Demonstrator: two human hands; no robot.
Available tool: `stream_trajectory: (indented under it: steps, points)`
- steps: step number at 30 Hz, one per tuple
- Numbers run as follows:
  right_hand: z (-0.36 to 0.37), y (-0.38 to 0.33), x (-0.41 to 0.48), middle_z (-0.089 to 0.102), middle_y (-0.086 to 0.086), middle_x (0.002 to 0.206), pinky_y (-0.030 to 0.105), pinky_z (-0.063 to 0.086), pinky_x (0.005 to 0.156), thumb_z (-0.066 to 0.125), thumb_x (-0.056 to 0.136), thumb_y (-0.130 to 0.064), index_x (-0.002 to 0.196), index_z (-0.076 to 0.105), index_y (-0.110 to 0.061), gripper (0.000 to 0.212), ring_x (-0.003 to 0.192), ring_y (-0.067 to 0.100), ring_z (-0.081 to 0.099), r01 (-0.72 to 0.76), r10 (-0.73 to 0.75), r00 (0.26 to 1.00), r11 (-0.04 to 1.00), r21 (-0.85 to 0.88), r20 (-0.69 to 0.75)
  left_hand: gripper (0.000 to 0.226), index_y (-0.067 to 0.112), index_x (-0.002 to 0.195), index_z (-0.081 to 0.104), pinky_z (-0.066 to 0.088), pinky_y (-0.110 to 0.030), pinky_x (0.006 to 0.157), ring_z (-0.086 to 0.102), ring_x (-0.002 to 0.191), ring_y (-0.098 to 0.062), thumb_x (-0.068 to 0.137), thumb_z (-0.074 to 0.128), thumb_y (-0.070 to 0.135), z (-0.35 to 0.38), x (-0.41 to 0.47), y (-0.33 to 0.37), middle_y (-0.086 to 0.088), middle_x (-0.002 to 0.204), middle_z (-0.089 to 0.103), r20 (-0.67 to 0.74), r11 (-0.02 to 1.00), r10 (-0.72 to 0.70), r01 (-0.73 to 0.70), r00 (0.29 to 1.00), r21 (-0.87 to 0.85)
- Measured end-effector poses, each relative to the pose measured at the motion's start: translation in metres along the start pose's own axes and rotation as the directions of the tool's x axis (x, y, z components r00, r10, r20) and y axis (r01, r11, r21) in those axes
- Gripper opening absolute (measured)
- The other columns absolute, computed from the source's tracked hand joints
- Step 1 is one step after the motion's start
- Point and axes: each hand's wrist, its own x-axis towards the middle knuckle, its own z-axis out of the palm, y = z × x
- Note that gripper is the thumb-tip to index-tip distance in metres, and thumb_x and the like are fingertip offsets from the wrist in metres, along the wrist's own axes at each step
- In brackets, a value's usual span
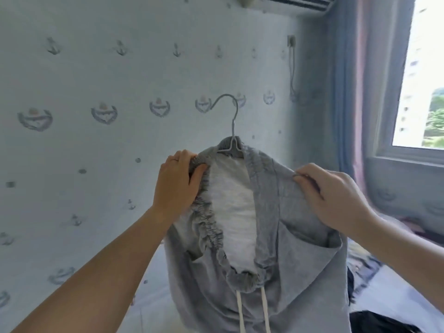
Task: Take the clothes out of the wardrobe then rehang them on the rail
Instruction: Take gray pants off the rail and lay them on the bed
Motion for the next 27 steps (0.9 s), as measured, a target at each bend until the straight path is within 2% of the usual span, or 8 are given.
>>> stream_trajectory:
  steps: [4, 7, 12, 16, 20, 25, 27]
  points:
    - [0.032, 0.046, -0.026, 0.057, -0.011, 0.066, 0.033, 0.047, 0.050, 0.051, 0.098, -0.034, 0.093, 0.063, -0.023, 0.017, 0.055, 0.019, 0.053, -0.072, 0.072, 0.997, 0.990, -0.118, -0.005, 0.026, 0.014, 0.096, 0.050, 0.044, -0.044, 0.078, 0.047, 0.083, -0.023, 0.101, 0.046, 0.040, 0.096, -0.014, -0.017, 0.004, 0.088, 0.048, 0.132, 0.987, -0.012, 0.033, 0.991, -0.156]
    - [0.052, 0.077, -0.052, 0.065, -0.007, 0.072, 0.031, 0.046, 0.051, 0.059, 0.096, -0.029, 0.092, 0.064, -0.023, 0.008, 0.062, 0.021, 0.059, -0.182, 0.188, 0.982, 0.957, -0.224, 0.006, 0.031, 0.011, 0.099, 0.053, 0.045, -0.046, 0.077, 0.050, 0.084, -0.028, 0.100, 0.044, 0.042, 0.165, -0.028, -0.025, -0.002, 0.090, 0.053, 0.243, 0.964, 0.008, 0.056, 0.970, -0.258]
    - [0.070, 0.118, -0.096, 0.067, -0.007, 0.076, 0.036, 0.049, 0.056, 0.056, 0.095, -0.033, 0.087, 0.064, -0.021, 0.017, 0.071, 0.023, 0.064, -0.358, 0.388, 0.922, 0.850, -0.387, -0.001, 0.029, 0.013, 0.096, 0.054, 0.043, -0.043, 0.073, 0.049, 0.080, -0.025, 0.099, 0.046, 0.042, 0.264, -0.050, -0.018, 0.005, 0.087, 0.047, 0.395, 0.890, 0.112, 0.084, 0.912, -0.448]
    - [0.064, 0.139, -0.126, 0.067, -0.008, 0.078, 0.032, 0.046, 0.054, 0.057, 0.098, -0.033, 0.086, 0.063, -0.020, 0.018, 0.070, 0.022, 0.063, -0.460, 0.517, 0.856, 0.737, -0.496, -0.025, 0.029, 0.009, 0.097, 0.056, 0.046, -0.048, 0.076, 0.053, 0.083, -0.030, 0.097, 0.051, 0.037, 0.325, -0.055, 0.006, -0.004, 0.089, 0.056, 0.466, 0.831, 0.217, 0.088, 0.858, -0.549]
    - [0.041, 0.161, -0.136, 0.067, -0.005, 0.078, 0.032, 0.046, 0.053, 0.059, 0.098, -0.030, 0.085, 0.064, -0.016, 0.020, 0.069, 0.023, 0.062, -0.530, 0.580, 0.808, 0.636, -0.561, -0.106, 0.032, 0.006, 0.098, 0.058, 0.046, -0.050, 0.078, 0.055, 0.088, -0.036, 0.095, 0.054, 0.037, 0.370, -0.041, 0.048, -0.012, 0.094, 0.061, 0.475, 0.773, 0.285, 0.094, 0.833, -0.627]
    - [0.002, 0.194, -0.142, 0.066, -0.005, 0.082, 0.029, 0.038, 0.057, 0.057, 0.099, -0.031, 0.087, 0.065, -0.015, 0.022, 0.073, 0.023, 0.061, -0.594, 0.609, 0.765, 0.540, -0.596, -0.211, 0.025, 0.006, 0.099, 0.059, 0.046, -0.051, 0.081, 0.055, 0.090, -0.035, 0.096, 0.061, 0.030, 0.417, -0.017, 0.111, -0.010, 0.094, 0.063, 0.430, 0.701, 0.346, 0.075, 0.834, -0.709]
    - [-0.014, 0.212, -0.147, 0.066, -0.004, 0.083, 0.033, 0.043, 0.059, 0.056, 0.099, -0.031, 0.088, 0.065, -0.013, 0.023, 0.075, 0.023, 0.061, -0.616, 0.621, 0.748, 0.516, -0.595, -0.235, 0.025, 0.005, 0.099, 0.060, 0.046, -0.050, 0.081, 0.056, 0.091, -0.035, 0.096, 0.062, 0.030, 0.435, -0.011, 0.138, -0.012, 0.096, 0.063, 0.418, 0.687, 0.360, 0.066, 0.834, -0.724]
